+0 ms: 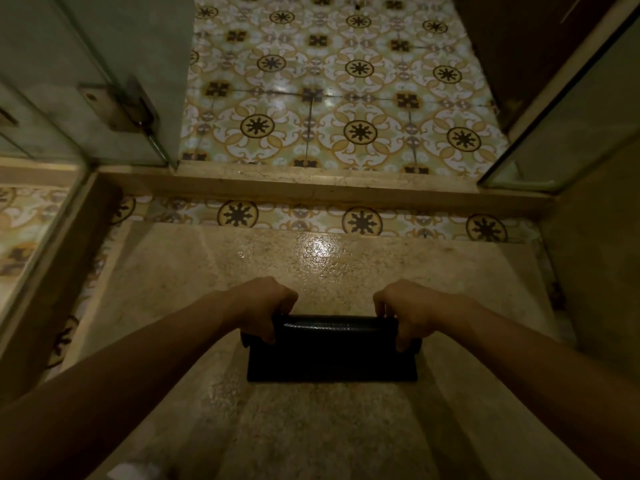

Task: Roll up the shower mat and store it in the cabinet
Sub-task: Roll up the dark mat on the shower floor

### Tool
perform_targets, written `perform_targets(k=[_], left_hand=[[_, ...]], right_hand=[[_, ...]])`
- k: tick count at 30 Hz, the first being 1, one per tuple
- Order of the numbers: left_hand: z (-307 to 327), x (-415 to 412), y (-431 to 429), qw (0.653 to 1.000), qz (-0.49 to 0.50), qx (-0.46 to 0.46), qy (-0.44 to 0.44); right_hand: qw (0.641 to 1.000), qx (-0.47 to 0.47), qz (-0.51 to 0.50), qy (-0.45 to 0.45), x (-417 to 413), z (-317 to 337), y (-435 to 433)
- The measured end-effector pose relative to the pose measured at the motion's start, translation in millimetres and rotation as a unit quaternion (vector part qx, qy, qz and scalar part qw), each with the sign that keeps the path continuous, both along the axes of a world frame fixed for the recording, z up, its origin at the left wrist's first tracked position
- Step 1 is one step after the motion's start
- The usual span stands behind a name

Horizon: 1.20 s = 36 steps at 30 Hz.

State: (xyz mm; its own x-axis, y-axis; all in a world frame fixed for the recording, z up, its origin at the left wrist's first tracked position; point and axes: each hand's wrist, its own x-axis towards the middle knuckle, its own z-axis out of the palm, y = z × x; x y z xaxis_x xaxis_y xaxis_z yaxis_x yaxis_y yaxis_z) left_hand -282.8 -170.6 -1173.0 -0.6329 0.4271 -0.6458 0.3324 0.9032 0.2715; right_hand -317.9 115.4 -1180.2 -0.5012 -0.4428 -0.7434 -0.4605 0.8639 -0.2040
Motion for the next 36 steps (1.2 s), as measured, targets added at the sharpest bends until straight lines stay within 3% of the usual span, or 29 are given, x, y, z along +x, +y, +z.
perform_targets(k=[3, 7, 13, 21, 28, 34, 36], left_hand=[[-1, -2, 4, 1.0, -0.017, -0.02, -0.005], [1, -15, -3, 0.997, 0.016, -0.01, -0.081], [-5, -5, 0, 0.996, 0.04, 0.01, -0.073], [-30, 30, 2, 0.999, 0.0, -0.015, -0.046], [-39, 67, -1, 0.992, -0.088, -0.016, 0.086], [-53, 108, -6, 0.996, -0.011, 0.042, 0.081], [-52, 117, -5, 0.994, -0.026, 0.039, 0.098]], right_hand=[[0.999, 0.01, 0.031, 0.009, 2, -1, 0], [0.998, 0.04, 0.021, -0.041, -7, 5, -1], [0.998, 0.034, 0.016, -0.042, 3, 6, -2], [0.997, 0.007, 0.07, 0.02, 39, -14, 3], [0.992, -0.031, 0.077, 0.097, 74, -37, 20], [0.987, -0.068, 0.019, 0.146, 118, -57, 32], [0.985, -0.078, 0.01, 0.151, 129, -62, 34]])
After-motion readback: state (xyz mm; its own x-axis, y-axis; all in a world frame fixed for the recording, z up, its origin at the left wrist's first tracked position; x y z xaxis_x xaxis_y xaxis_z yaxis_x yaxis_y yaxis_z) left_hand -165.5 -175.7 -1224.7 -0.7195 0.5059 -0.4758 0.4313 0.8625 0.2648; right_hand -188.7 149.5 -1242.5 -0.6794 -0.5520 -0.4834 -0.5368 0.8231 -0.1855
